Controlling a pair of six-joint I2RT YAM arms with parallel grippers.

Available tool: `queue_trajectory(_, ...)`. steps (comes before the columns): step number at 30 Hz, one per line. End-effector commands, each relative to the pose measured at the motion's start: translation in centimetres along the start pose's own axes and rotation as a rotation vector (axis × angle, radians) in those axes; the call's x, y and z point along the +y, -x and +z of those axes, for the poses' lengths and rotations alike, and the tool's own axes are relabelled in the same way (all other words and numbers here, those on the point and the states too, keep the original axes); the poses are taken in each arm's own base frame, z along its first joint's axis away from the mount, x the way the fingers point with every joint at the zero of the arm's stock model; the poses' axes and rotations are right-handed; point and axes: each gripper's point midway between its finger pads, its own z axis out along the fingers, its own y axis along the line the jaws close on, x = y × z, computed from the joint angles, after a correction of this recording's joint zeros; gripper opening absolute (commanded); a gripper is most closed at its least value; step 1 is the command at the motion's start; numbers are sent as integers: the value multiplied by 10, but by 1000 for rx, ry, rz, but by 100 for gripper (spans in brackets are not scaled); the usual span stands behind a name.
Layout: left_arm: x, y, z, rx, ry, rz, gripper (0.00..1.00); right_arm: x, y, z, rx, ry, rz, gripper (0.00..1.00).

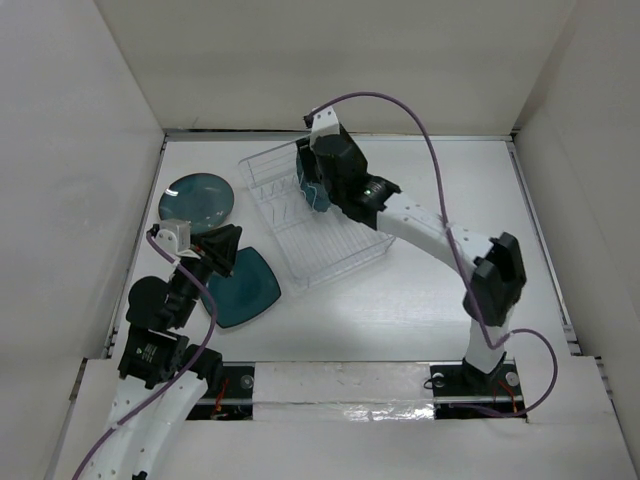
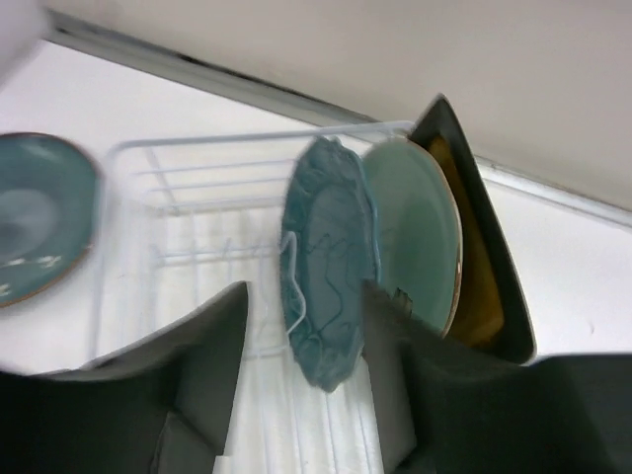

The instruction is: Load the plates into the dish rack

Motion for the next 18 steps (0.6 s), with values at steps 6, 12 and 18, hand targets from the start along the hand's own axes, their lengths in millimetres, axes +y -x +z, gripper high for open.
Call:
queue_trajectory(6,-11,27,-7,-93,-42,11,2,74,10,-151,-124,397,558,0)
queue_trajectory(12,-9,30,-11,-106,-27,6,0,169,-84,-194,55,490,812,0)
queue_trajectory(18,-8,26,-11,-94,-25,7,0,209,-166,-191,195,436,1002,55)
